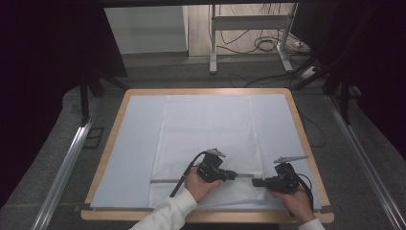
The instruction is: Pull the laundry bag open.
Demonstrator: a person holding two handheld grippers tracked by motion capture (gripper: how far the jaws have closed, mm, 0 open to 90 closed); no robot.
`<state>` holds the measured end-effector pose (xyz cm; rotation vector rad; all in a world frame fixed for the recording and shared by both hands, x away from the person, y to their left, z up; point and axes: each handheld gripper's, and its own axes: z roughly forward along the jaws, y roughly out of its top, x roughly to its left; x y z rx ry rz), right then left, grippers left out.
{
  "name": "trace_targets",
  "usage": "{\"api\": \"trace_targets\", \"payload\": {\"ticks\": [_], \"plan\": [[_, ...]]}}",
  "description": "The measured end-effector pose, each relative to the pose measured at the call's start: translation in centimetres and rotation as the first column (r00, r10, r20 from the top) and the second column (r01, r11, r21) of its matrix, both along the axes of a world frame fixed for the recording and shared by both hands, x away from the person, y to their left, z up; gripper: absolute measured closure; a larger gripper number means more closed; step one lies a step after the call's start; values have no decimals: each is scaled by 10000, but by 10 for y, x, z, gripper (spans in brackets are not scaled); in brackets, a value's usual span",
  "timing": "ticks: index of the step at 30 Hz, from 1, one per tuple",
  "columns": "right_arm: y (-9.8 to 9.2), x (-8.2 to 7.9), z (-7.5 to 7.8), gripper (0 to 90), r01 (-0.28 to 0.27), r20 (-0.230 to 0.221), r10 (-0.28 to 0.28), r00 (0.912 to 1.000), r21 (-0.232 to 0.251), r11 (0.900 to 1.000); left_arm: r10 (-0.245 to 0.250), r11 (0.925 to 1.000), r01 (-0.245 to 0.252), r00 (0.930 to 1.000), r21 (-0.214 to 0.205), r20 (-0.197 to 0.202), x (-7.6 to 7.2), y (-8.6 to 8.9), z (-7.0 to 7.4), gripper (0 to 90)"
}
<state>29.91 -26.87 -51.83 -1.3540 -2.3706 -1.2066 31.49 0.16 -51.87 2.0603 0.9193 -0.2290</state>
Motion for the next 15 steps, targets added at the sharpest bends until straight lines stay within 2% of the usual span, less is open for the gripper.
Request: {"api": "trace_targets", "payload": {"ticks": [3,7,12,15], "plan": [[0,0,1,874,7,21,-7,10000,-48,10000,56,10000,-56,10000,68,37,-1,1,0,876],[-1,-1,1,874,-5,12,5,10000,-25,10000,101,9999,-102,9998,-70,-158,0,6,-1,876],[-1,-1,1,873,-9,39,10,10000,-67,10000,91,9999,-92,10000,121,32,0,8,-1,876],[-2,-1,1,873,14,31,-14,10000,4,10000,182,9998,-182,9998,24,-93,0,10,-2,875]]}}
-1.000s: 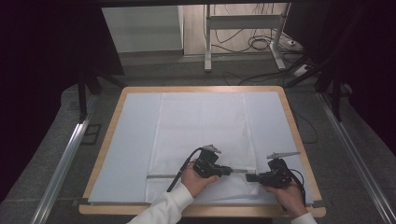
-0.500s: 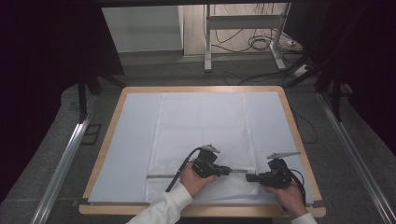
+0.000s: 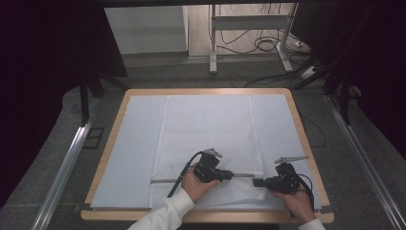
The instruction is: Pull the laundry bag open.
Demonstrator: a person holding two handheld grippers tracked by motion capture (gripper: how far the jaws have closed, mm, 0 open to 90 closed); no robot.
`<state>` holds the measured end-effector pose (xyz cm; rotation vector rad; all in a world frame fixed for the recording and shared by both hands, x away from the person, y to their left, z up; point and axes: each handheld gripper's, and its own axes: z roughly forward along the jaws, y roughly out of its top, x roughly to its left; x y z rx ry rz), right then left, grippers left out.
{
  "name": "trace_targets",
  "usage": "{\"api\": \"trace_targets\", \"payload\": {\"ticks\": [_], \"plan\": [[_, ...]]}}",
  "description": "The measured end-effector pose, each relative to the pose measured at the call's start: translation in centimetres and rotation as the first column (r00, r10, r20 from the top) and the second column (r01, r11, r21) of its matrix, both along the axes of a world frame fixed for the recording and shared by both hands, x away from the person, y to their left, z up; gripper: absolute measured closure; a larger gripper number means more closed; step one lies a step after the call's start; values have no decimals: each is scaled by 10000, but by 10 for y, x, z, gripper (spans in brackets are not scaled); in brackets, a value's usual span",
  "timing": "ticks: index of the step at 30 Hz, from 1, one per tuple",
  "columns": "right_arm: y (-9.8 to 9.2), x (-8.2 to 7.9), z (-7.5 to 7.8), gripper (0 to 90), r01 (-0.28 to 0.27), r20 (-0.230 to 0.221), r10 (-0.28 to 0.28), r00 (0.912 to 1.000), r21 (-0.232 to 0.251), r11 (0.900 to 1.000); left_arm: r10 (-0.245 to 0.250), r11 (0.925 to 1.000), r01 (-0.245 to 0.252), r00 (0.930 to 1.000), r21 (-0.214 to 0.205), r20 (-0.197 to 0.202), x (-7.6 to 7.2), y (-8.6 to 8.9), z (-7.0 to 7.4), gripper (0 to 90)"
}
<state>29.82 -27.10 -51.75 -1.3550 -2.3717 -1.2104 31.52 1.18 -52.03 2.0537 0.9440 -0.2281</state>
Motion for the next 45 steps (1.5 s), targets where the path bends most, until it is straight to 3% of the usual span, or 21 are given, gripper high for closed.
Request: {"api": "trace_targets", "payload": {"ticks": [45], "plan": [[1,-1,0,873,-67,73,68,10000,-123,9999,486,9985,-485,9988,268,-2,-2,47,-2,875]]}}
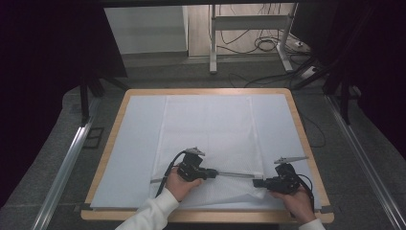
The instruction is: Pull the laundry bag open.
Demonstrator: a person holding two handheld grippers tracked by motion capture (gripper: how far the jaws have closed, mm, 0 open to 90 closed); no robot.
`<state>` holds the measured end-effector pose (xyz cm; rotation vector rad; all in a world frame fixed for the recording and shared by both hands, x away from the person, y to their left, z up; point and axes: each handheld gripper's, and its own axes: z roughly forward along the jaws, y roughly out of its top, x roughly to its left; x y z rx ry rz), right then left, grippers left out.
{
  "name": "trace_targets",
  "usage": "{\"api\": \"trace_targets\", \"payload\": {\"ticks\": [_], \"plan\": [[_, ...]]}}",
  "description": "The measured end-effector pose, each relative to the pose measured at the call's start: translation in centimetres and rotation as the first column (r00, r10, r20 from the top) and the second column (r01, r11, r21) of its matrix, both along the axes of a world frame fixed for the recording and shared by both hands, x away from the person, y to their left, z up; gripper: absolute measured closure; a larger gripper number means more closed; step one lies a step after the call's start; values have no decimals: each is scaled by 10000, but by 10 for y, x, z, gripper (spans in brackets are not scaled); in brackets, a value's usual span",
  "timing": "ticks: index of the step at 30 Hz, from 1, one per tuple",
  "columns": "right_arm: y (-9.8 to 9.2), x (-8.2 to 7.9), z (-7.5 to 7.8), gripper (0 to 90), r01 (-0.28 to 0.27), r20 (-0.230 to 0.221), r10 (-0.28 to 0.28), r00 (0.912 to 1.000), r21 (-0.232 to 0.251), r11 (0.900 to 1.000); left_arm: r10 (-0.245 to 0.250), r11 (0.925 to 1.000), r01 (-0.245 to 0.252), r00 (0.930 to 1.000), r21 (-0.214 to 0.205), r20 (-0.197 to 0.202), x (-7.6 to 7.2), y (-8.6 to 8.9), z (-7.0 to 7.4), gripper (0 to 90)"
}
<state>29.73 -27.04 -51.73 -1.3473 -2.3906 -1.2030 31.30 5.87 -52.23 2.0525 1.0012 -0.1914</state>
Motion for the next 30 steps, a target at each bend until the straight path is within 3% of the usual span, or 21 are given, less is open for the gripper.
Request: {"api": "trace_targets", "payload": {"ticks": [30], "plan": [[0,-1,0,873,0,-2,0,10000,-71,10000,295,9995,-294,9995,60,-116,0,18,-3,875]]}}
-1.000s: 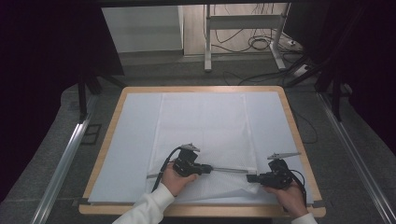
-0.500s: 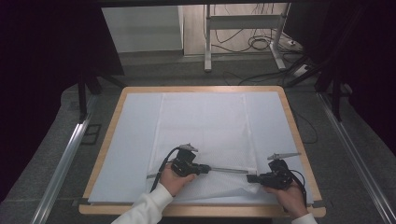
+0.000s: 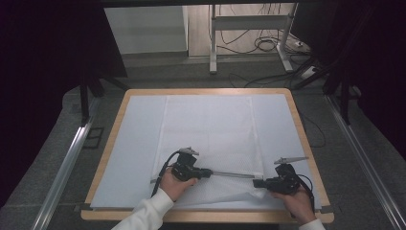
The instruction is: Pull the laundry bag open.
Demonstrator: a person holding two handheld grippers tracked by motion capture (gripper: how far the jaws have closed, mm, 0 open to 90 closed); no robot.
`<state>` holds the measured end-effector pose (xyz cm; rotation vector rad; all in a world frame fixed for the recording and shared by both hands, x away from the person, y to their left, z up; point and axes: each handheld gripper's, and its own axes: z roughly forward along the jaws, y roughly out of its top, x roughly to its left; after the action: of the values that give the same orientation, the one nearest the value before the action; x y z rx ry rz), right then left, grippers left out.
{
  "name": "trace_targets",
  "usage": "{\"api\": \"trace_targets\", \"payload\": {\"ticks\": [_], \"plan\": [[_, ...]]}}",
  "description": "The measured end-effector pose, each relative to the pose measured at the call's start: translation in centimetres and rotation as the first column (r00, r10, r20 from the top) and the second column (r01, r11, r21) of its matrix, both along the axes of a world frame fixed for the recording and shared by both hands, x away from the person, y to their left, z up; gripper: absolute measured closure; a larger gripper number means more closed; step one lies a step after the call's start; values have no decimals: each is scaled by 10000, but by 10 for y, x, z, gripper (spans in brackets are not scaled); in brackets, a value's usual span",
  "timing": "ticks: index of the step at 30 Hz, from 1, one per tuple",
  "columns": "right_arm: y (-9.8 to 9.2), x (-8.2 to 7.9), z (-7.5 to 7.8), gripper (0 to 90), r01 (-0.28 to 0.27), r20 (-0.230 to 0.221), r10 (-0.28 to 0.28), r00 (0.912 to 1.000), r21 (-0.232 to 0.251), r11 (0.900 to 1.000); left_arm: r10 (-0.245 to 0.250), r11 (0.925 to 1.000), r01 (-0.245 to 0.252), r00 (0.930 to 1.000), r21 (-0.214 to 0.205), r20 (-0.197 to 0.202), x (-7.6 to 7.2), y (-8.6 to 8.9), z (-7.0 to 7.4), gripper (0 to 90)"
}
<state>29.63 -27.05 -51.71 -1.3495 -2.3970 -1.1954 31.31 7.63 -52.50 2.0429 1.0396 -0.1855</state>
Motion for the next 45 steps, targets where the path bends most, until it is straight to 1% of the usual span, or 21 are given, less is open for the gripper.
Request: {"api": "trace_targets", "payload": {"ticks": [9,13,17,20,26,28,31,32,38,41,42,44,45], "plan": [[-6,-1,1,873,172,67,-171,9998,-14,9999,358,9993,-358,9994,57,-24,1,15,-1,875],[-6,-1,1,873,148,59,-148,9999,-15,9999,476,9989,-476,9989,28,-42,2,23,-1,875],[-6,-1,0,873,139,72,-138,9999,-37,9999,532,9986,-532,9986,71,5,1,29,0,875],[-6,-1,1,873,143,69,-143,9999,-36,9999,592,9982,-592,9982,18,-26,0,33,1,875],[-6,-1,0,873,129,72,-129,9999,-40,9999,717,9974,-717,9974,69,-32,-1,41,1,875],[-6,-1,0,873,123,74,-122,9999,-55,9999,745,9972,-745,9972,17,-51,-1,44,1,875],[-5,-1,0,873,94,52,-93,9999,-70,9999,752,9972,-752,9972,29,-40,-2,46,1,875],[-5,-1,0,873,97,59,-97,9999,-75,9999,766,9970,-766,9971,116,8,-3,47,1,875],[-5,-1,0,873,86,58,-85,9999,-92,9999,915,9958,-914,9958,97,-28,-4,54,0,875],[-5,-1,-1,873,85,64,-85,9999,-104,9999,887,9960,-887,9961,106,-28,-5,56,1,875],[-5,-1,-1,873,81,35,-81,10000,-80,9999,896,9960,-896,9960,46,-20,-5,56,1,875],[-5,-1,-1,873,85,40,-85,10000,-78,9999,927,9956,-927,9957,145,34,-6,58,2,875],[-5,-1,-1,873,80,61,-80,9999,-108,9999,925,9957,-925,9957,111,-1,-6,60,1,875]]}}
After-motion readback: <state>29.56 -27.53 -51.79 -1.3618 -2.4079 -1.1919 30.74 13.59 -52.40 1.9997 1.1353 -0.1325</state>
